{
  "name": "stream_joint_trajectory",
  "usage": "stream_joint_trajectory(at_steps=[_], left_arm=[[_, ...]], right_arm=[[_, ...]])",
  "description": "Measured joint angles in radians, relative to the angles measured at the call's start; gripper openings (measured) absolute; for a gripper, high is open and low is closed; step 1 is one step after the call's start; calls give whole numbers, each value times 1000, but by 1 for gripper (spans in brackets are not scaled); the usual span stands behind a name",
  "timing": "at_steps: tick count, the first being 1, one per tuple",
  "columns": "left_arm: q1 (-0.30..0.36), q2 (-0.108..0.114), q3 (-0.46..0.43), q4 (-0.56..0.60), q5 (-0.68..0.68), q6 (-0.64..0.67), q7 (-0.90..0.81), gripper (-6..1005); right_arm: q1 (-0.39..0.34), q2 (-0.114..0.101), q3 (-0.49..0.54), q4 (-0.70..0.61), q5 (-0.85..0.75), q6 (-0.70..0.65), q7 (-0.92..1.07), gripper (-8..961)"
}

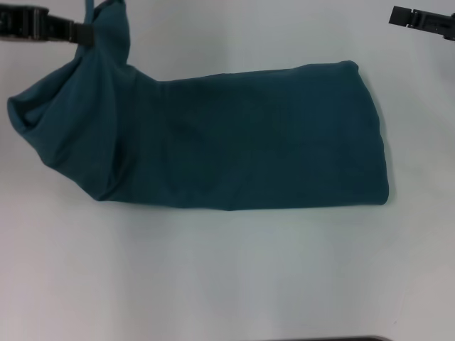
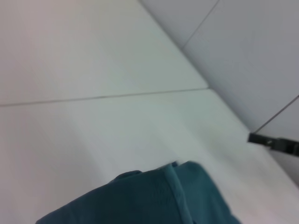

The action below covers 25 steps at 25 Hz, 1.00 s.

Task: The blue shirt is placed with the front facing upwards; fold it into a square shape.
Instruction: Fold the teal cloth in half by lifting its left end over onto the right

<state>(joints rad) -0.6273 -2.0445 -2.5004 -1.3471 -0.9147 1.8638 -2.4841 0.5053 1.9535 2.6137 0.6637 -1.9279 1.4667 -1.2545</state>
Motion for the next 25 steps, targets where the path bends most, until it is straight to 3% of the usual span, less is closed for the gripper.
stream_joint_trajectory(at_steps=[12, 25], left_arm=[[-19, -16, 21, -85, -111, 25, -109, 2], [-72, -87, 116, -2, -192, -97, -101, 2]], right_arm=[[7, -7, 0, 2, 4, 27, 2, 945], [7, -7, 0, 2, 0, 41, 2, 944]])
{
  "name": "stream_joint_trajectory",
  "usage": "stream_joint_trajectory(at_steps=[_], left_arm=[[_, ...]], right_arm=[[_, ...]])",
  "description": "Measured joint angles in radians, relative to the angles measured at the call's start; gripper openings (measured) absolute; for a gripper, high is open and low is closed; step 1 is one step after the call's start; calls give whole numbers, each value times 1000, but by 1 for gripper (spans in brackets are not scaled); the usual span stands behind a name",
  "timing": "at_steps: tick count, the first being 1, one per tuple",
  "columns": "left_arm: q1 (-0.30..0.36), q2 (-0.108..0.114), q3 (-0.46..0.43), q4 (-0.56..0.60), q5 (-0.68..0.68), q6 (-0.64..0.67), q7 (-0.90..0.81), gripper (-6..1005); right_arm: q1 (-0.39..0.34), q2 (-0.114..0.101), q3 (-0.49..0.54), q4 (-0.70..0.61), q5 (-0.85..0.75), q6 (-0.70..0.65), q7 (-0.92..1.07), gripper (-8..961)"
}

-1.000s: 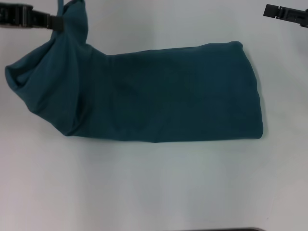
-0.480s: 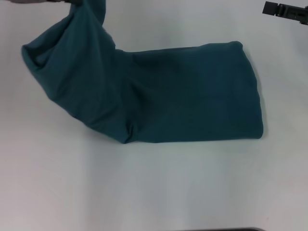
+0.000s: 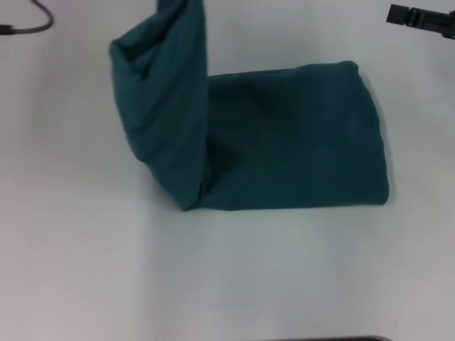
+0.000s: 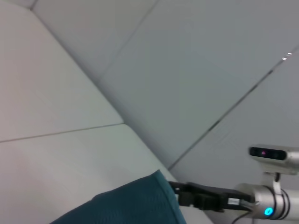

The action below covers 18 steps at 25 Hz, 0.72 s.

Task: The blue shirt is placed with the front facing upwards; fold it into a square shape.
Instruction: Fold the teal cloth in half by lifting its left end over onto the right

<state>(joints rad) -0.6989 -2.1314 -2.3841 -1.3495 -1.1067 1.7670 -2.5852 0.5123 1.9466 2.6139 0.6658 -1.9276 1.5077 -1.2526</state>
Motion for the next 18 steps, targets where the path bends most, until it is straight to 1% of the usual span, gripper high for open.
stream_joint_trajectory(at_steps=[4, 7, 11, 15, 18], left_arm=[[-12, -19, 46, 15, -15, -40, 6, 2], [-26, -27, 67, 28, -25, -61, 8, 1], [-34, -29, 125, 61, -66, -113, 9, 1], [-34, -30, 186, 70, -88, -161, 9, 1], [-34, -32, 211, 73, -93, -181, 9, 1]], right_arm=[[0, 0, 0, 0, 1, 5, -1, 944], [-1, -1, 0, 3, 2, 9, -1, 944], [-4, -1, 0, 9, 3, 16, 1, 944], [-5, -1, 0, 10, 4, 22, 1, 944], [-6, -2, 0, 11, 4, 27, 1, 945]])
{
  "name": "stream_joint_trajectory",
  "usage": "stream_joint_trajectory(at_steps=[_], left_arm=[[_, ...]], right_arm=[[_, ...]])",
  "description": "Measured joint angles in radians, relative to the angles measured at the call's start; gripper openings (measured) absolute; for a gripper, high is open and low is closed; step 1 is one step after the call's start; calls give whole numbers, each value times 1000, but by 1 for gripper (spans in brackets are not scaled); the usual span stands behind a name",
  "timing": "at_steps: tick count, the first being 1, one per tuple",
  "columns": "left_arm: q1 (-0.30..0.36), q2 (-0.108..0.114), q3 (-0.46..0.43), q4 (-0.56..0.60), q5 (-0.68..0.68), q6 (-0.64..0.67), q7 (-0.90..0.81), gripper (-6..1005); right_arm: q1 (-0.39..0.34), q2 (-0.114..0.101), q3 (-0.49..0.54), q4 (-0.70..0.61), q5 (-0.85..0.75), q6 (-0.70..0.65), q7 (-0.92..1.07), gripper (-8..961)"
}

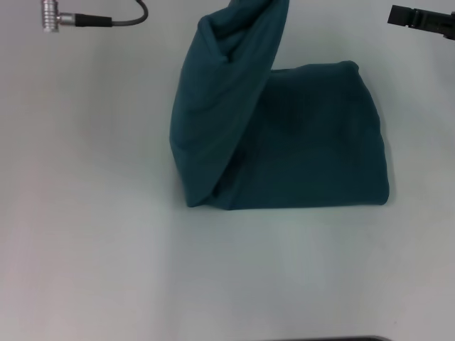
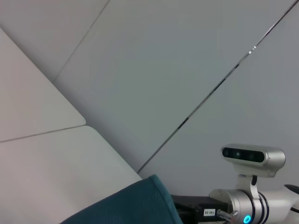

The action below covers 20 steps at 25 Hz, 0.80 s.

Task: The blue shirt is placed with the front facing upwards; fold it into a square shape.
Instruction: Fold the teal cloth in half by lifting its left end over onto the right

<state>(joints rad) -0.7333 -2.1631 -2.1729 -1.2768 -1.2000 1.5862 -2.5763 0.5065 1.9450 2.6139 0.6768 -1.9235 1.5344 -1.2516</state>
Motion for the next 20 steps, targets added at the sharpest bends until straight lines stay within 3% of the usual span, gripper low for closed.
stream_joint_trajectory(at_steps=[10, 20], left_arm=[[-2, -2, 77, 25, -37, -76, -2, 2], [-11, 0, 86, 49, -34, -140, -4, 1]], right_arm=[[-5, -2, 0, 3, 0, 10, 0, 945], [-7, -1, 4, 11, -4, 24, 0, 944]])
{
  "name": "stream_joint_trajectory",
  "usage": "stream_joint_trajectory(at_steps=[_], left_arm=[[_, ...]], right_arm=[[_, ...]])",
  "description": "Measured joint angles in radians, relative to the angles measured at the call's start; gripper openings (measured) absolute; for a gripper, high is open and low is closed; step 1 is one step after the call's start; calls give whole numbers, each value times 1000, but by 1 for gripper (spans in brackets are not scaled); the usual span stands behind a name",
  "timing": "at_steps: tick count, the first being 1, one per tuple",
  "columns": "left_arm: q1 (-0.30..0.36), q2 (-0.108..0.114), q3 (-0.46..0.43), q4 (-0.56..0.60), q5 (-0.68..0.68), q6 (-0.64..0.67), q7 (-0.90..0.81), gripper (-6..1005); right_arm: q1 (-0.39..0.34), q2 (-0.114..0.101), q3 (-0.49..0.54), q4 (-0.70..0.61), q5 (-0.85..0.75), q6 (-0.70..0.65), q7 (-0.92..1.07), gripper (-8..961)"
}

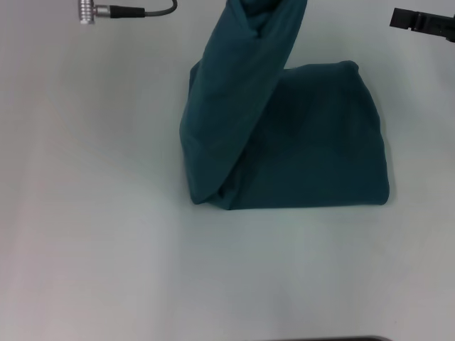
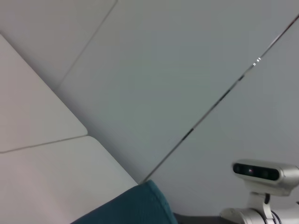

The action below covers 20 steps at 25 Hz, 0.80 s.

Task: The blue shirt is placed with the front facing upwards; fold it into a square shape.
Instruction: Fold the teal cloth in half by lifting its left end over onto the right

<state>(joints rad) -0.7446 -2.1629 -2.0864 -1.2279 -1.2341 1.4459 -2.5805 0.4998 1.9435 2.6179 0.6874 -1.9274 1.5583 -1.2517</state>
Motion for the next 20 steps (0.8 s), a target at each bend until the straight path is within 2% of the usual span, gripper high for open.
stream_joint_trajectory(at_steps=[20], left_arm=[[-1, 5, -11, 25, 7, -41, -1, 2]], right_arm=[[-4, -2, 1, 0, -1, 10, 2, 945]])
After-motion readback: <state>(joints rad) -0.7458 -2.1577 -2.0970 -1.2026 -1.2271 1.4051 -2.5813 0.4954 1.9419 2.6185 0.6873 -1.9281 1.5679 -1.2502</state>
